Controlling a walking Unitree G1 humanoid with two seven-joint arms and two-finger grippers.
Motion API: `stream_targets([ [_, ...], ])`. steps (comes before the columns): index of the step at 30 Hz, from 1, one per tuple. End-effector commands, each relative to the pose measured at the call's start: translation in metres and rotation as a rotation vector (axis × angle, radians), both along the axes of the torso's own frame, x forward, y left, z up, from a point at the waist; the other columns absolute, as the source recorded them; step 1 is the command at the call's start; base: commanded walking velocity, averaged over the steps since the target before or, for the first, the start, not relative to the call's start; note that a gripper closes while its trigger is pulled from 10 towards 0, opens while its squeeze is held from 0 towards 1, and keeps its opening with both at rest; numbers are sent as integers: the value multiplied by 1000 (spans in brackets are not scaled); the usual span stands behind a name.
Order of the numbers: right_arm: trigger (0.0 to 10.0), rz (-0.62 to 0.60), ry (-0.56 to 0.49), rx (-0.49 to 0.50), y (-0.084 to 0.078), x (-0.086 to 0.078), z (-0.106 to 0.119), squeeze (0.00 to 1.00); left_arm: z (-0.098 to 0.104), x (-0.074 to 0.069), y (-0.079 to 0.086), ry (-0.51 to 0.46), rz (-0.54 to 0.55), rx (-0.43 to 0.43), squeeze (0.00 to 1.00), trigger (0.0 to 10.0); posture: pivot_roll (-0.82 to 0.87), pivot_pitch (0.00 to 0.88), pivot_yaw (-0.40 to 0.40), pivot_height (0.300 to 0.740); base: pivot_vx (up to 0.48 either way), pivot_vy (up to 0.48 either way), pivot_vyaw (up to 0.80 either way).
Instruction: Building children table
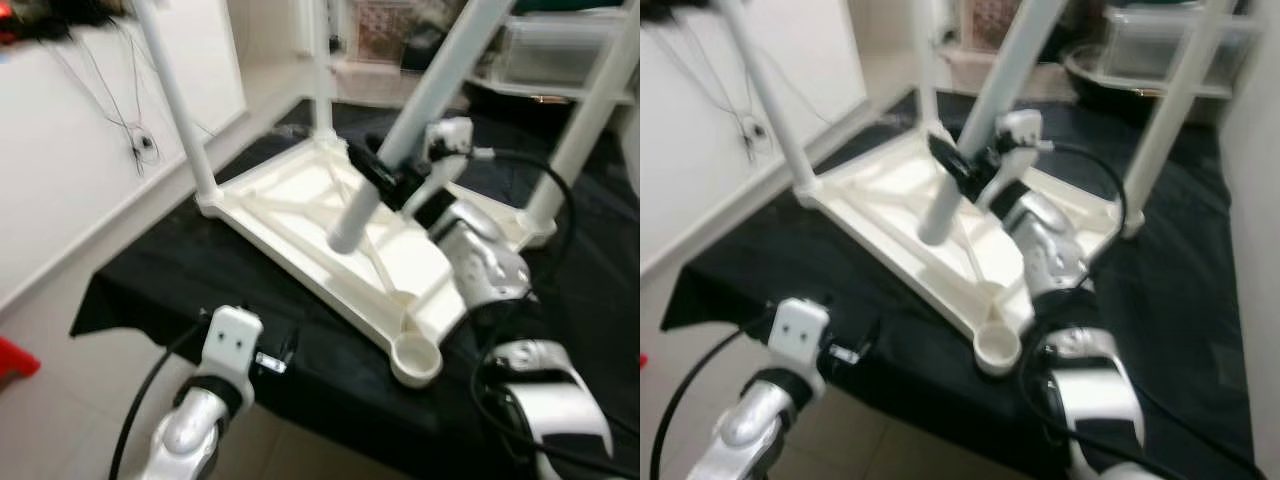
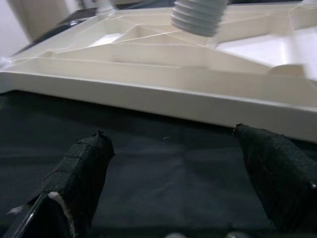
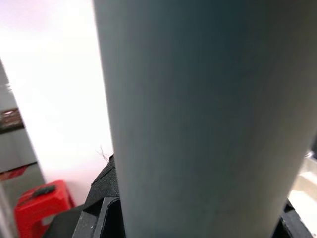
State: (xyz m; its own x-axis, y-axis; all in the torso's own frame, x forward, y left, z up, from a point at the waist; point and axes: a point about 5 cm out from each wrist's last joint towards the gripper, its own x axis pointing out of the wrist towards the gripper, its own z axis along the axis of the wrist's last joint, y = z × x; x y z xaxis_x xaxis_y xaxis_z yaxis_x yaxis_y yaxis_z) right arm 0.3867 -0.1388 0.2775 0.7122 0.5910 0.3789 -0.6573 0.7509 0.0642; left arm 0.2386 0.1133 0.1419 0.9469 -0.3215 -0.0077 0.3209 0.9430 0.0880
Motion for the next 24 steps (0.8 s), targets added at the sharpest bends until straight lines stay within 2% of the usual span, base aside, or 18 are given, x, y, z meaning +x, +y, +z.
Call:
stream_targets([
  [1, 10000, 14, -6, 12, 1, -1, 2, 0, -2, -1, 5, 11, 18, 14, 0, 10000, 108, 126, -21, 740, 0, 0, 0],
  [7, 10000, 52, -5, -16, -5, -4, -1, 0, -3, -4, 7, 17, 13, 22, 0, 10000, 103, 134, -20, 740, 0, 0, -783],
  [12, 10000, 140, -11, -69, -14, -11, -2, 0, -4, -10, 4, 35, -34, -15, 0, 10000, 100, 153, -21, 740, 0, 0, -770],
  [15, 10000, 140, -11, -69, -14, -11, -2, 0, -4, -10, 4, 35, -34, -15, 0, 10000, 100, 153, -21, 740, 0, 0, -750],
  [19, 10000, 267, -40, -120, -29, -23, 4, 0, -5, -25, -5, 74, -153, -67, 0, 10000, 103, 179, -19, 740, 0, 0, -188],
  [22, 10000, 299, -45, -125, -34, -27, 7, 0, -7, -30, -8, 91, -184, -69, 0, 10000, 100, 187, -15, 740, 0, 0, 0],
  [24, 10000, 316, -47, -140, -38, -29, 8, 0, -8, -37, -13, 103, -218, -63, 0, 10000, 101, 202, -13, 740, 0, 0, -756],
])
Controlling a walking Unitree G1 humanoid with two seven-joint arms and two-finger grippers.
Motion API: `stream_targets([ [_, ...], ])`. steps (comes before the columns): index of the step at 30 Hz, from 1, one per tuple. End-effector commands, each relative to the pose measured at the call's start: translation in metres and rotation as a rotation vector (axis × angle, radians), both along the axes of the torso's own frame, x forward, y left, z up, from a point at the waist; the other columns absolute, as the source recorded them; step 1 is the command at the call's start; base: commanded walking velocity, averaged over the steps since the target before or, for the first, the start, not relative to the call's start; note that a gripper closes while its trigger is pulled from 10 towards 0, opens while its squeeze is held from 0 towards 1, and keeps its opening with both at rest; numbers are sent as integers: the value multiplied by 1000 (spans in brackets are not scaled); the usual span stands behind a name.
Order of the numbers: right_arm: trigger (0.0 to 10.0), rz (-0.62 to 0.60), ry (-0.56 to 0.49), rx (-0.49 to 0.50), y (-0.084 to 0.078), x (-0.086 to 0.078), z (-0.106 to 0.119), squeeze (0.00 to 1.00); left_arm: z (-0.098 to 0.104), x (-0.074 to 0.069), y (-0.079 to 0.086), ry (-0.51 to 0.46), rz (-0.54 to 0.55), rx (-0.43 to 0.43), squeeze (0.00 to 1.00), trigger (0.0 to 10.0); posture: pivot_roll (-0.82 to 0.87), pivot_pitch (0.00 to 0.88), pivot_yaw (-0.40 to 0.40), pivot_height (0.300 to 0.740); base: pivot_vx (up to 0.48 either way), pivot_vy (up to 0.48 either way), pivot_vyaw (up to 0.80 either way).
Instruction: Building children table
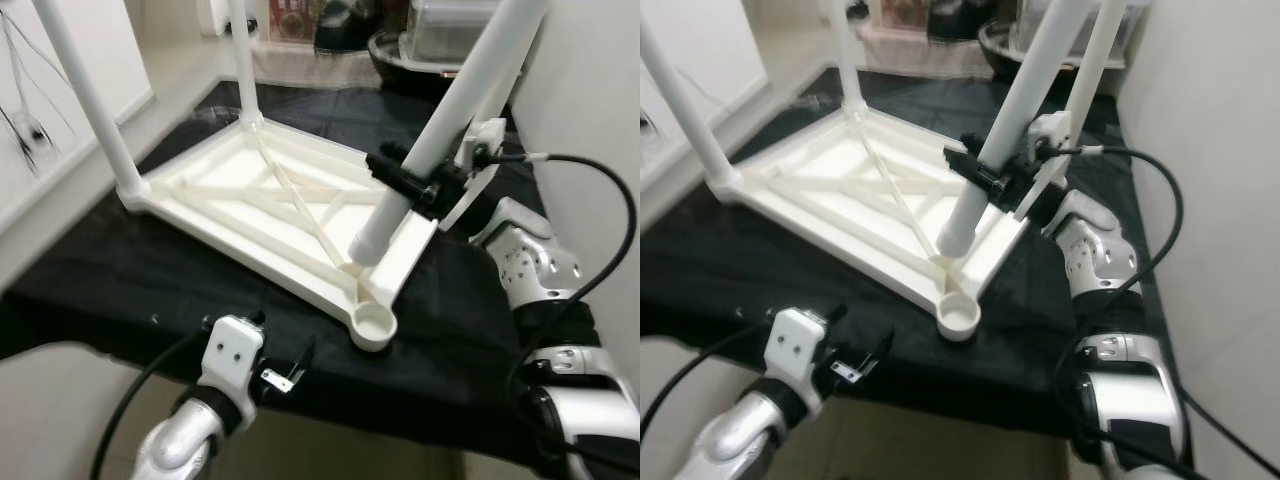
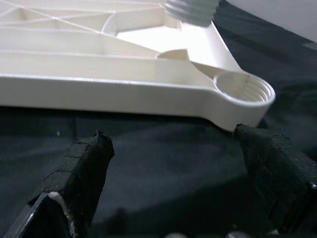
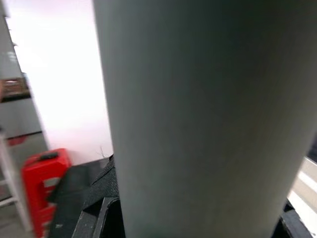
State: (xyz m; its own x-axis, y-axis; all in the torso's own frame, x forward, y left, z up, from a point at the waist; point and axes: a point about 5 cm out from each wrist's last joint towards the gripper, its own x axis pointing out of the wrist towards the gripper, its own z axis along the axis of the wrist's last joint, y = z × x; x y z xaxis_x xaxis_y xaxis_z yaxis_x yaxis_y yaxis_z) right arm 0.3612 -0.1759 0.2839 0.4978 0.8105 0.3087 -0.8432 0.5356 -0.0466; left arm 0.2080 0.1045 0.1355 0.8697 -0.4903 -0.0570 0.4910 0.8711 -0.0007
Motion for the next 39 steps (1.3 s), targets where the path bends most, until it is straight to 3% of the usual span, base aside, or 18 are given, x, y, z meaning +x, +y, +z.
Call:
stream_targets([
  [1, 10000, 30, -11, -10, -1, -4, 2, 0, -2, -7, -4, 20, -35, -1, 0, 10000, 101, 202, -13, 740, 0, 0, -756],
  [8, 10000, 43, 1, -34, -1, -6, -3, 0, -1, -9, -5, 24, -40, -4, 0, 10000, 103, 214, -10, 740, 0, 0, 0],
  [12, 10000, 109, 9, -59, -1, -11, -5, 0, -1, -11, -5, 27, -40, -8, 0, 10000, 105, 218, -9, 740, 0, 0, 0],
  [14, 10000, 201, 10, -102, -7, -20, -6, 0, 1, -13, -4, 30, -44, -13, 0, 10000, 109, 220, -6, 740, 0, 0, 0],
  [24, 10000, 316, -47, -174, -20, -38, -5, 0, 5, -19, -3, 32, -68, -24, 0, 10000, 115, 228, 8, 740, 0, 0, 0],
  [30, 10000, 366, -43, -203, -15, -42, -9, 0, 5, -21, -2, 38, -73, -25, 0, 10000, 117, 229, 6, 740, 0, 0, 0],
  [34, 10000, 421, -29, -219, 0, -42, -16, 0, 6, -22, -2, 42, -82, -29, 0, 10000, 118, 225, 5, 740, 0, 0, 0],
  [39, 10000, 454, -32, -218, 8, -42, -17, 0, 6, -22, -3, 42, -87, -29, 0, 10000, 115, 220, 2, 740, 0, 0, 0],
])
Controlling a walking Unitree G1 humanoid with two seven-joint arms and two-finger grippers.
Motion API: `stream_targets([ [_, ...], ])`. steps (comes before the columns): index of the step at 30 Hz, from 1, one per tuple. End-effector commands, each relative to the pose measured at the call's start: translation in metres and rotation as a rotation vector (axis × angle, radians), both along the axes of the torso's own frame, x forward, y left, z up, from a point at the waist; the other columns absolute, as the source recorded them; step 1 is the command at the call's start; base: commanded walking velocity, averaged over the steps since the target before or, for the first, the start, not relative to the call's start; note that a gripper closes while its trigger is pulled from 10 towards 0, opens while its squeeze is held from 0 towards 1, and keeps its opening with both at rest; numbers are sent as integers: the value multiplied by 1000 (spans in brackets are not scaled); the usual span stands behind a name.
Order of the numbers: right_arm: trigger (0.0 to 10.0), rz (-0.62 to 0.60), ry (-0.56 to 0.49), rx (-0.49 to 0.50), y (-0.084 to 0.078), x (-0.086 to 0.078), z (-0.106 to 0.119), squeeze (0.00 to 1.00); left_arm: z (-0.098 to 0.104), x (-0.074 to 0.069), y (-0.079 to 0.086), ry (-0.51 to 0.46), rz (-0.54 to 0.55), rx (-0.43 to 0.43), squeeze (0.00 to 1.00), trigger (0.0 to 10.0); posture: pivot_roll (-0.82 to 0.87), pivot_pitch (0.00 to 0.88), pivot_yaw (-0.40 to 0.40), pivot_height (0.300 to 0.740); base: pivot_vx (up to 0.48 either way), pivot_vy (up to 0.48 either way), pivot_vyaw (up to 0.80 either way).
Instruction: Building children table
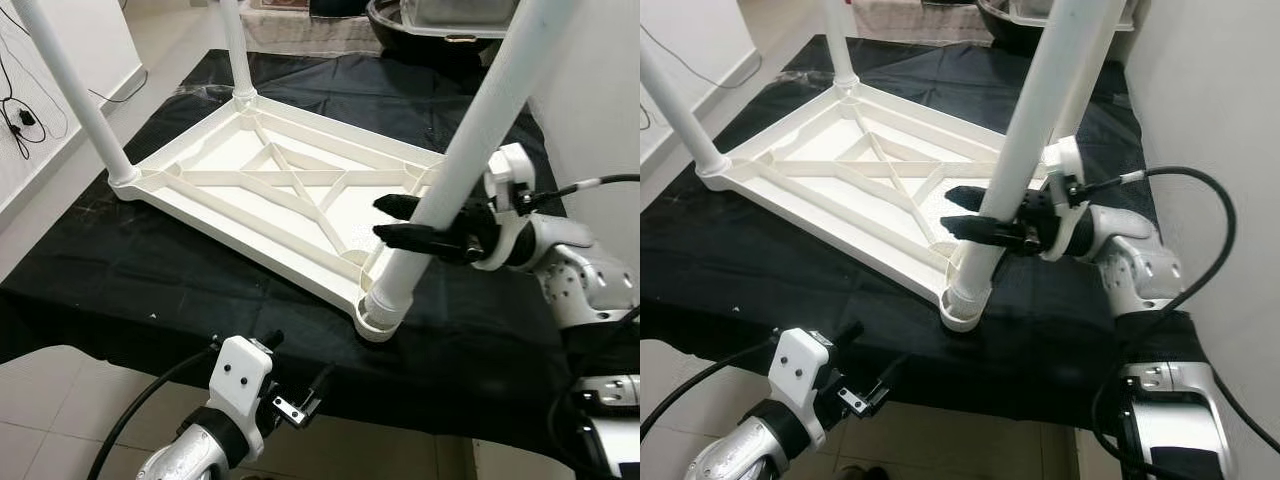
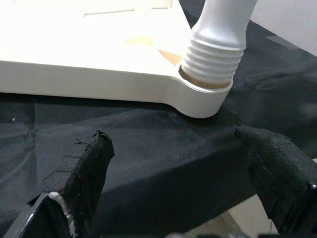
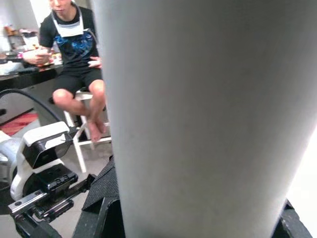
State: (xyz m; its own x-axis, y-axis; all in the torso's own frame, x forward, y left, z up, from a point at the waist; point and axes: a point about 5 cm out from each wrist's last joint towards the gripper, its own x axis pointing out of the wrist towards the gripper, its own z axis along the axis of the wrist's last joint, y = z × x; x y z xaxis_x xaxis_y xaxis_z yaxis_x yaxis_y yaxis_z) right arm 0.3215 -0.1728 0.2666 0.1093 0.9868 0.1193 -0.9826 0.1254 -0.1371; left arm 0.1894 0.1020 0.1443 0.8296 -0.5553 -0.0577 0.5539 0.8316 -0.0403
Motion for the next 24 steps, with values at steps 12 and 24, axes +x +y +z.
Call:
stream_targets([
  [12, 10000, 81, 6, -37, 15, -2, -8, 0, -3, -1, -2, 18, -15, 6, 0, 10000, 114, 220, -9, 740, 0, 0, 0],
  [24, 10000, 14, -7, -104, 15, 13, -13, 0, -2, -2, -4, 11, -16, 12, 0, 10000, 116, 232, -14, 740, 0, 0, 0],
])
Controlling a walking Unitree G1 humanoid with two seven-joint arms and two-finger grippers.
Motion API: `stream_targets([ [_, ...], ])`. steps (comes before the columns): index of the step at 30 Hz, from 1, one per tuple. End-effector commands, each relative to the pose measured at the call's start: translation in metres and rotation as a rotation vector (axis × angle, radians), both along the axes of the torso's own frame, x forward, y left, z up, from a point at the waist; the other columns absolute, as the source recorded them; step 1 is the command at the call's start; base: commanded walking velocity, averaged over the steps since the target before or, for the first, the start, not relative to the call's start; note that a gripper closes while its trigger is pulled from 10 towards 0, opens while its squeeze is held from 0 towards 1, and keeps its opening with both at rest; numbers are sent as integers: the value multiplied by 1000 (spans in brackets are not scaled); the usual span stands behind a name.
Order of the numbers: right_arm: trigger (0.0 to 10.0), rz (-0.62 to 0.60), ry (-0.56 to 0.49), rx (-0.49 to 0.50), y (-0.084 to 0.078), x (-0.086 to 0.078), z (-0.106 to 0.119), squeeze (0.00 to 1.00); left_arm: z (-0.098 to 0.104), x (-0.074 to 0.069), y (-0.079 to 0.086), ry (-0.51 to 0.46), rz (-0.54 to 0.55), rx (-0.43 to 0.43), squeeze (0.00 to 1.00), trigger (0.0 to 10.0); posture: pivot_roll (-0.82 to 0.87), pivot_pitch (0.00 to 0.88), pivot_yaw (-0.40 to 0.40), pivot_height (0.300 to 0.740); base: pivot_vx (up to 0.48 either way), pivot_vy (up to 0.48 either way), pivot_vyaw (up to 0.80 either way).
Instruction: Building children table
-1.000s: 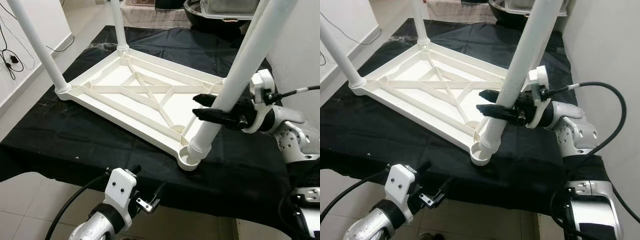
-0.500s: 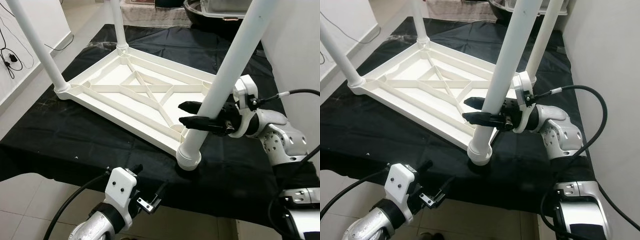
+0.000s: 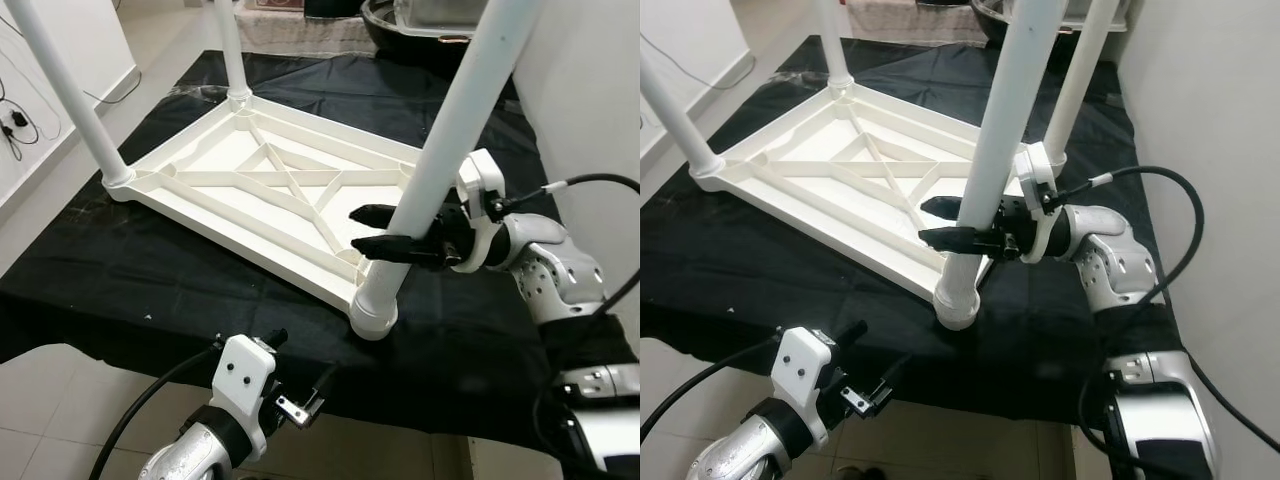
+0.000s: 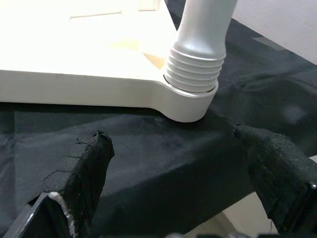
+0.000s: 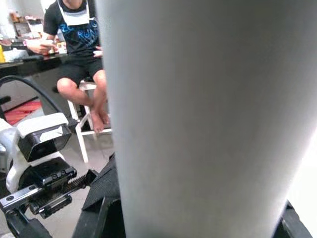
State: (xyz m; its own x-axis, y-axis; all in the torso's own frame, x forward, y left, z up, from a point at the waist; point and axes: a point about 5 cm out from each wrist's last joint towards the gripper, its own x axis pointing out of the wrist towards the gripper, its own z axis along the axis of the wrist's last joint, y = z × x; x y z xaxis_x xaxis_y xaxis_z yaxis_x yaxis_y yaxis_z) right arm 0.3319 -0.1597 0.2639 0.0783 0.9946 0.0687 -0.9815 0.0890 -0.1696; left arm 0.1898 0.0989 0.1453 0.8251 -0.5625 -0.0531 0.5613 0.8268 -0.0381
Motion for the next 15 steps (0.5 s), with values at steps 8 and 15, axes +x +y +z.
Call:
stream_targets([
  [8, 10000, 4, 25, -66, 4, 5, -13, 0, -2, -4, -1, 19, -5, 12, 0, 10000, 117, 240, -18, 740, 0, 0, 0],
  [15, 10000, 141, 14, -87, 14, 3, -15, 0, -1, -6, 0, 23, -7, 10, 0, 10000, 126, 256, -18, 740, 0, 0, 0],
])
